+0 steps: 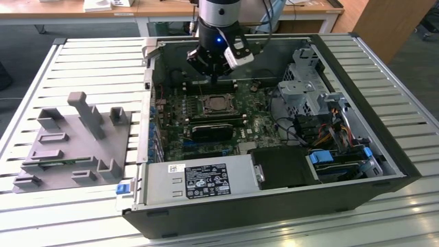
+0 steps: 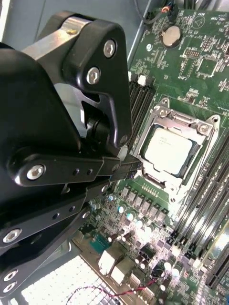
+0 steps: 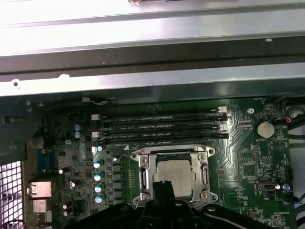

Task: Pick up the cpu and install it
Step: 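Install the first cpu locking lever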

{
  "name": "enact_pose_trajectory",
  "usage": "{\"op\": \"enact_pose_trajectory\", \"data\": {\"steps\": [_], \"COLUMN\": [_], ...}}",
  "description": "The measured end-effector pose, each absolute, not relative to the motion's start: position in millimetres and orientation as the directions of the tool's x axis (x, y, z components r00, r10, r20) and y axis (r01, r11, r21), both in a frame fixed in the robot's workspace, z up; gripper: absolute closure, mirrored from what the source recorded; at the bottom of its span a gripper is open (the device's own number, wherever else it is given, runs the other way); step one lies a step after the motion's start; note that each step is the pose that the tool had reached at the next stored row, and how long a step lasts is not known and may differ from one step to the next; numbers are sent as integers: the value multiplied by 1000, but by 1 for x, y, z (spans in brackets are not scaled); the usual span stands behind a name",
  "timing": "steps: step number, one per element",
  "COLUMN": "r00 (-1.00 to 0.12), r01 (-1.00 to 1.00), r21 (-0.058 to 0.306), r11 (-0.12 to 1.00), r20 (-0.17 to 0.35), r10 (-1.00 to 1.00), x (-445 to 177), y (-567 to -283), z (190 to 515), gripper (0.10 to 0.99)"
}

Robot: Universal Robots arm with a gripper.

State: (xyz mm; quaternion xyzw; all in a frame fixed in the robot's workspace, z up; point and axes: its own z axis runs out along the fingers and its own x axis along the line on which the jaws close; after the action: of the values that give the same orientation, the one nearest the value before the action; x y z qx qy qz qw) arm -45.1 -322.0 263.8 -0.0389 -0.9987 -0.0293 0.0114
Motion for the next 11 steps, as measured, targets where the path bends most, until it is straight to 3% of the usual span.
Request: {"op": "enact_pose_trajectory", "data": {"steps": [11], "r00": [-997], "r01": [68], "r21": [58], "r11": [996], "r20": [25], "r10": [66], "x": [-60], "y": [-322], "z": [264], "gripper": [980]}}
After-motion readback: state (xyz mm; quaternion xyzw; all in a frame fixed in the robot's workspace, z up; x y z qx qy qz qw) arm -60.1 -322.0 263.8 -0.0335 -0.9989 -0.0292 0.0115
